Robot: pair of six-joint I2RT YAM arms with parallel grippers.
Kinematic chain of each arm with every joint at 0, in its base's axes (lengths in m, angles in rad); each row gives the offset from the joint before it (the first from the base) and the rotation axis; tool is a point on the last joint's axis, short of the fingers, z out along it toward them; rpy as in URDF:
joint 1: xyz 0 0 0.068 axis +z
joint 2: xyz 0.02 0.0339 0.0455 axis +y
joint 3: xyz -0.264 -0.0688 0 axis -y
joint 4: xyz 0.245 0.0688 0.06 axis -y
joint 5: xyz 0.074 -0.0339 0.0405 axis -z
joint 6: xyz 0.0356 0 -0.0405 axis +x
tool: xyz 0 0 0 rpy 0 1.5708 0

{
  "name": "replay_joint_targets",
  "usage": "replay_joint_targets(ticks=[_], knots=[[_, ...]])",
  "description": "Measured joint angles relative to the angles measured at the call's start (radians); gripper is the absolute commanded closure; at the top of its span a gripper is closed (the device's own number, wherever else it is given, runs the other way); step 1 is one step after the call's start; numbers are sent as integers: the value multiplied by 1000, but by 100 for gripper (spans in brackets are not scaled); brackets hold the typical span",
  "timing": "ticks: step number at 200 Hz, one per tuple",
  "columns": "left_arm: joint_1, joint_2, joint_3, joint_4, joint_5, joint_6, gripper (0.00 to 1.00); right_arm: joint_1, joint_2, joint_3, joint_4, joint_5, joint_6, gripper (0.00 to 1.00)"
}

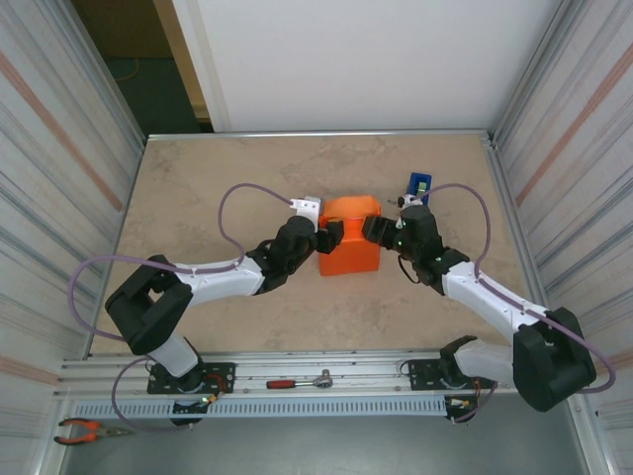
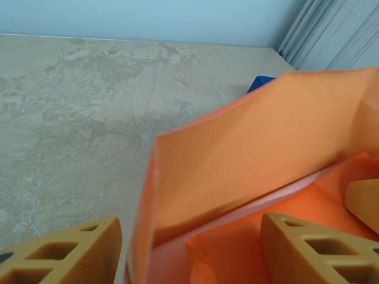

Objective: Wrap the gift box in paper

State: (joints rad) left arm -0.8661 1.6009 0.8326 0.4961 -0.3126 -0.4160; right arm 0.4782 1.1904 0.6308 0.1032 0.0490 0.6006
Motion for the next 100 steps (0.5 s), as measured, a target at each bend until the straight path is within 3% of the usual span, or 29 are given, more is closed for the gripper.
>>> replay_joint_targets(ticks=[57,100], knots=[[0,0,0,3,-16,0,52,89,30,-27,127,134,-28,53],[5,16,27,-6,-55,26,73,99,34,-23,136,165,-33,81]])
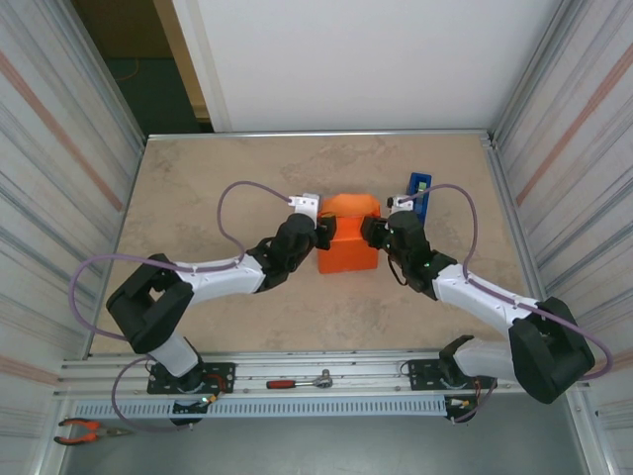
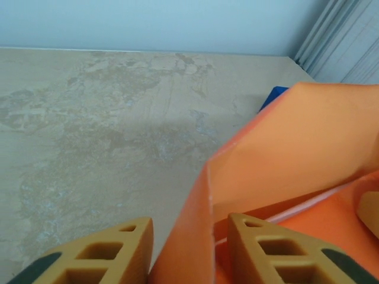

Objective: Wrap the gift box in paper

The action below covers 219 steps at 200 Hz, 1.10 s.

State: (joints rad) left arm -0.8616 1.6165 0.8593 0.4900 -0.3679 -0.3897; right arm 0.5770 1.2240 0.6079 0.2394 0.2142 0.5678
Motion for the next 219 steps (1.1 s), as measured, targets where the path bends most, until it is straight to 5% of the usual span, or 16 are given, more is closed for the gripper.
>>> replay_joint_targets(ticks=[31,66,168,200,219], knots=[[14,33,47,-8,-16,26,88,-9,32,40,-12,24,-2,100],[32,64,106,-47,-19,67,100,-11,72,113,-85,33,-4,100],[35,29,58,-27,11,112,100,25,40,84,-97,58,16,100],[31,8,20,18,42,90,56,45,6,15,-8,81,61,100],[24,-20,-2,25,60,74,38,61,-9,-10,19,90,82,100]])
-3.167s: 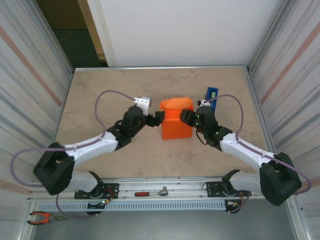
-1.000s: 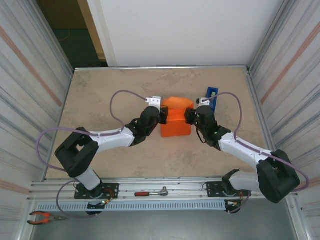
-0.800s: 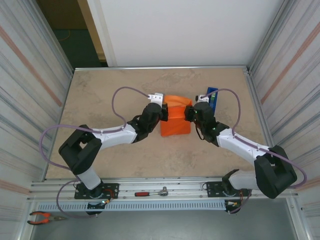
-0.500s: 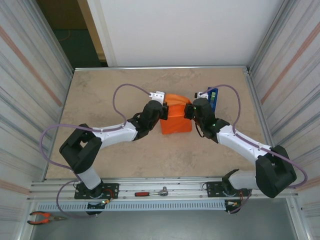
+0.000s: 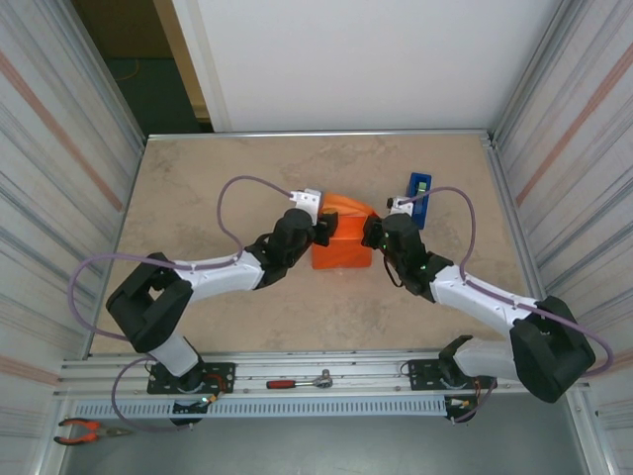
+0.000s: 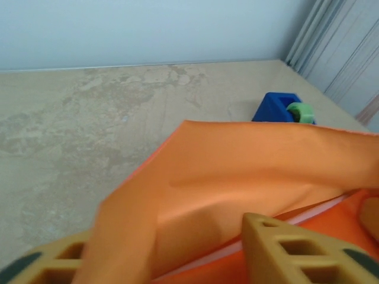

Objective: Wrap the gift box in paper

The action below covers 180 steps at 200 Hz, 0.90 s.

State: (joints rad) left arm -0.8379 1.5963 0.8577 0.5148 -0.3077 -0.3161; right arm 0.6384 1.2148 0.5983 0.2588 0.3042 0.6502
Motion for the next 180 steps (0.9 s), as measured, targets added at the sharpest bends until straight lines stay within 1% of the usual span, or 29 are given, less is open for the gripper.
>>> replay_joint_targets(ticks=[9,35,60,99,129,132,133,134,141,156,169,171,176,180], knots=[[0,-19,-11,2,3,-11,34,5,-6,-7,5,7,5,100],[1,-85,-44,14,4,-34,29,10,-12,-13,7,15,21,100],[0,-108,-49,29,4,-58,27,10,-13,-13,7,16,25,100],[-19,-82,-51,45,-9,-74,27,10,-13,-13,5,16,31,100],[-51,-35,-51,35,-77,-74,27,10,-17,-7,-13,13,31,100],[-54,-29,-51,32,-86,-74,27,10,-18,-4,-20,11,31,97],[-55,-28,-51,32,-89,-73,27,10,-18,-4,-21,11,31,95],[-55,-26,-51,34,-95,-72,28,10,-18,-3,-23,10,31,95],[-60,-19,-49,38,-115,-73,29,10,-18,5,-37,8,30,79],[-63,-16,-48,28,-152,-74,30,3,-23,26,-89,-19,24,42],[-65,-14,-48,0,-181,-74,31,-11,-35,34,-144,-59,19,16],[-65,-13,-48,-5,-186,-74,31,-14,-39,35,-154,-67,19,14],[-66,-10,-48,-13,-193,-78,31,-23,-47,39,-178,-82,18,1],[-67,-10,-48,-13,-197,-77,31,-31,-54,42,-196,-90,18,2]])
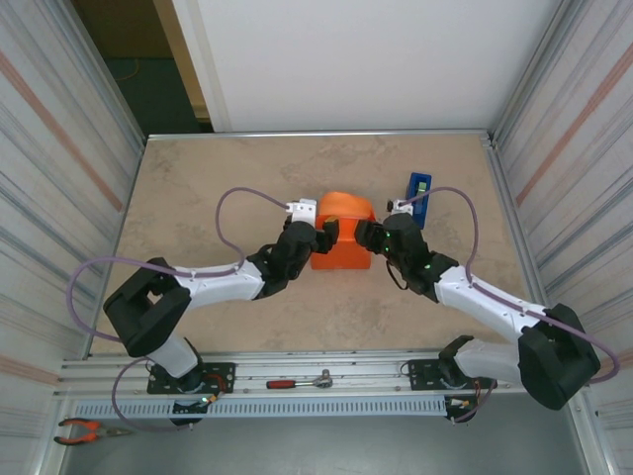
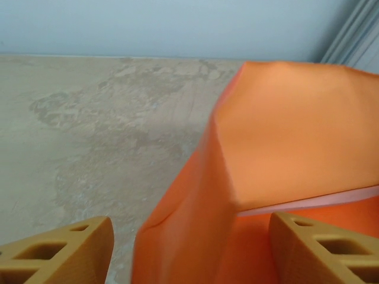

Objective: Wrap the gift box in paper

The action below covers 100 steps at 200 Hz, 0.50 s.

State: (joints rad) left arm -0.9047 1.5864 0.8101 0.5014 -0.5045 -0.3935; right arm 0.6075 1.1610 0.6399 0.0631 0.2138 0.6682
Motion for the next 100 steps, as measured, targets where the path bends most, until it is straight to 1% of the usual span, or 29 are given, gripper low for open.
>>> replay_joint_targets(ticks=[22,42,100], knots=[[-8,-1,0,-5,-23,0,32,-39,-45,34,-90,-29,-18,2],[-17,-1,0,-7,-39,0,33,-45,-71,83,-146,-36,-30,2],[-33,-1,1,-11,-70,0,35,-47,-89,103,-221,-61,-50,1]])
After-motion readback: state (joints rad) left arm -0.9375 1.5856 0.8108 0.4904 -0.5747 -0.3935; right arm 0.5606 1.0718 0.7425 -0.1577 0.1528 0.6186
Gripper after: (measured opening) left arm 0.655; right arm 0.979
